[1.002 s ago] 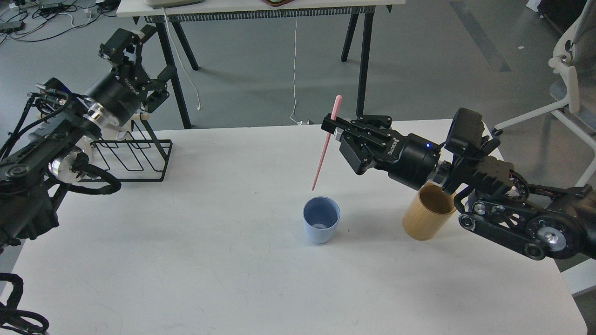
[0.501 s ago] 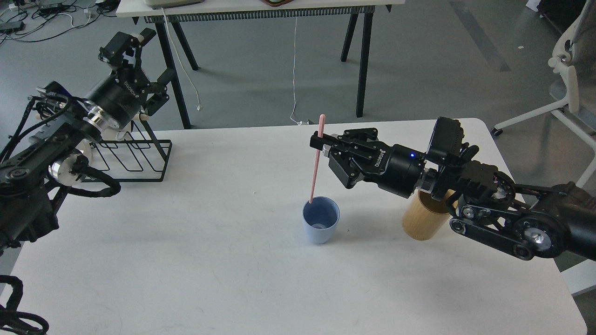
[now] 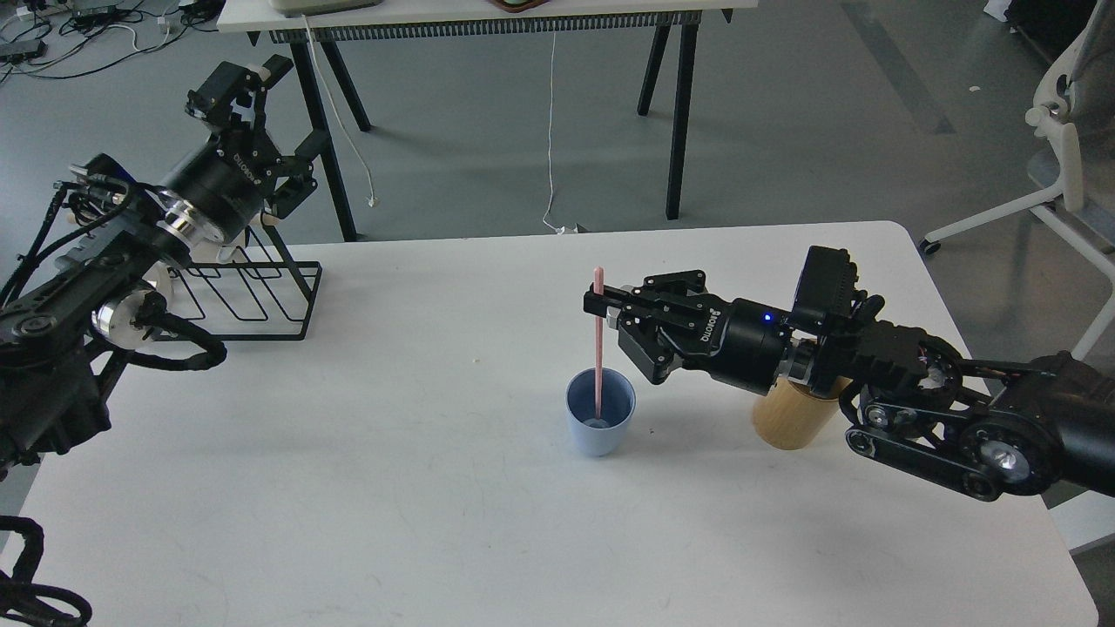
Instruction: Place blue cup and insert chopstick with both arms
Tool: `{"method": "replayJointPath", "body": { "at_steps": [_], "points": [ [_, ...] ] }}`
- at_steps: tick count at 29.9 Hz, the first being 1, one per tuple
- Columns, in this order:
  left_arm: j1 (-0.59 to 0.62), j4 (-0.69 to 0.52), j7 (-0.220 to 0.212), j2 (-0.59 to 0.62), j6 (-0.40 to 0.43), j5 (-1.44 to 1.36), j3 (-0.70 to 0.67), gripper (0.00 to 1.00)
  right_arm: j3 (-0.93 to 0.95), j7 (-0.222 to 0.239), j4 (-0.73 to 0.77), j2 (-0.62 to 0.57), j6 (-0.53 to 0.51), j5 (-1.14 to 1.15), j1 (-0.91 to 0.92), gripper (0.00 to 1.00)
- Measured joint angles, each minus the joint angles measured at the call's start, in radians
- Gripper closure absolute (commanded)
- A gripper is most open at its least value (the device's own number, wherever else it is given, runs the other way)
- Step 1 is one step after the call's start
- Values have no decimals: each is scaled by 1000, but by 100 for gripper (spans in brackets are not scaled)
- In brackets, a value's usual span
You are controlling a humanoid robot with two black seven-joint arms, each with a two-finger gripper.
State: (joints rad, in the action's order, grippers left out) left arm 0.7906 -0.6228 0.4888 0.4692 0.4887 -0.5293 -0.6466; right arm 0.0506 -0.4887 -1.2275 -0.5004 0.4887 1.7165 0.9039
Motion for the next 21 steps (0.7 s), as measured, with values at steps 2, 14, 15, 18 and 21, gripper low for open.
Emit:
{"method": "replayJointPath", "body": {
  "at_steps": [2,14,15,18,21],
  "points": [
    [-1,0,0,0,0,0,1,1,0,0,0,0,0,-1,0,45],
    [-4,-1,0,1,0,3,-4,1,152,0,-5,11,0,-82,-1,16],
    [-3,-1,0,0,0,3,-4,1,176,0,-4,15,0,-109,0,16],
    [0,-4,0,-1,0,3,-6,1,245,0,0,26,0,-220,5,3],
    [5,-11,0,-3,0,6,-7,1,288,0,2,22,0,-362,8,3]
  ]
}}
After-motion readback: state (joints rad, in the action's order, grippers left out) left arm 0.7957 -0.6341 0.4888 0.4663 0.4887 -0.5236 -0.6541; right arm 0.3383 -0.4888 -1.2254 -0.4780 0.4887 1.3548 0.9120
